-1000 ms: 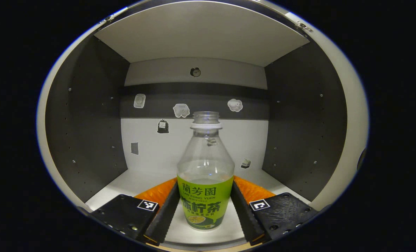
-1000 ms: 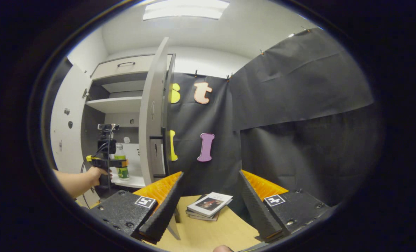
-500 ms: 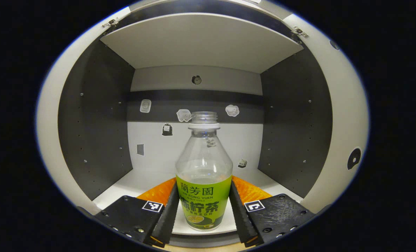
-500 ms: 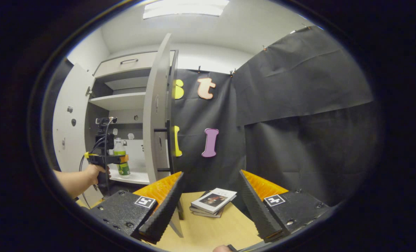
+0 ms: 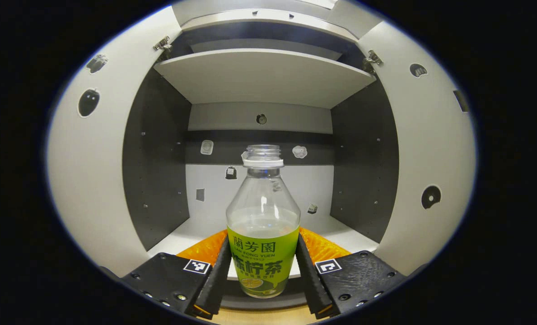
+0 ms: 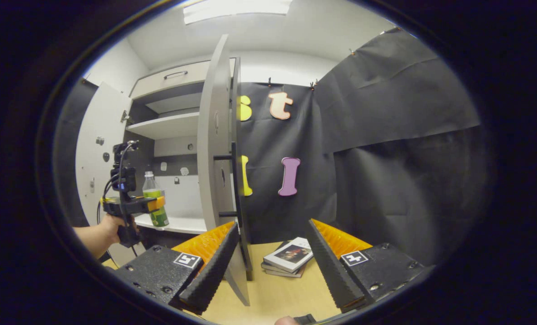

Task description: Grasp the bottle in the cabinet with the left hand and place it on the coaster, then close the right door with the right hand and the left door with the left hand.

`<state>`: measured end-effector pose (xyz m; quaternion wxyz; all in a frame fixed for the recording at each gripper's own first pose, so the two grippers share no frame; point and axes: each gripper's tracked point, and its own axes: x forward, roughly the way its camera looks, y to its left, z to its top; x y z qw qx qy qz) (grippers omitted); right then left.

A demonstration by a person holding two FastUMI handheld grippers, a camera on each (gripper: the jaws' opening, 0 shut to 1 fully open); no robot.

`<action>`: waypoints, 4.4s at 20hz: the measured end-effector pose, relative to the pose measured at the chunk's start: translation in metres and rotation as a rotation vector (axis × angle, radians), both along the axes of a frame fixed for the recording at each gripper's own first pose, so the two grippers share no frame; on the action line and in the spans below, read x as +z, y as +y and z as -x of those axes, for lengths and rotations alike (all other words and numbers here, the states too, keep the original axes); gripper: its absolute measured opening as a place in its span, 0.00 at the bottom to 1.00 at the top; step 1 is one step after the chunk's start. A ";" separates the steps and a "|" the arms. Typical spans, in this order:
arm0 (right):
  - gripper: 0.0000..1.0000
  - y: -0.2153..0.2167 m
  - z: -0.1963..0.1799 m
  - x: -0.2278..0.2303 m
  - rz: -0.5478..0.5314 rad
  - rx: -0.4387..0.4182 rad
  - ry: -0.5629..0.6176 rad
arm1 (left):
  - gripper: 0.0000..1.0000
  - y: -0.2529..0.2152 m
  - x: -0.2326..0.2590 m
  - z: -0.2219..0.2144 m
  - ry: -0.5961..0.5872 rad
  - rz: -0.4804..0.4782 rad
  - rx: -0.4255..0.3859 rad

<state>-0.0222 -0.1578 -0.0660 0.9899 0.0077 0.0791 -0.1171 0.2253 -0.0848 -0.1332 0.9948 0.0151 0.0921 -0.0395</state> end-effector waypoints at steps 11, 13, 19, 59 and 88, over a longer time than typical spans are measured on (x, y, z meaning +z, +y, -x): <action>0.98 0.018 -0.011 -0.010 -0.013 0.092 0.000 | 0.69 -0.006 -0.062 0.105 0.027 -0.036 0.007; 0.94 0.021 -0.011 -0.013 -0.015 0.104 0.008 | 0.69 -0.008 -0.074 0.123 0.039 -0.031 0.017; 0.94 0.019 -0.008 -0.019 -0.012 0.090 0.027 | 0.69 -0.013 -0.093 0.162 0.075 -0.011 0.020; 0.98 0.030 0.004 -0.033 0.011 -0.090 0.116 | 0.70 -0.005 -0.275 0.283 0.232 -0.040 -0.100; 0.98 0.003 -0.013 -0.038 -0.042 -0.074 0.070 | 0.96 0.007 -0.208 0.311 0.283 -0.086 -0.039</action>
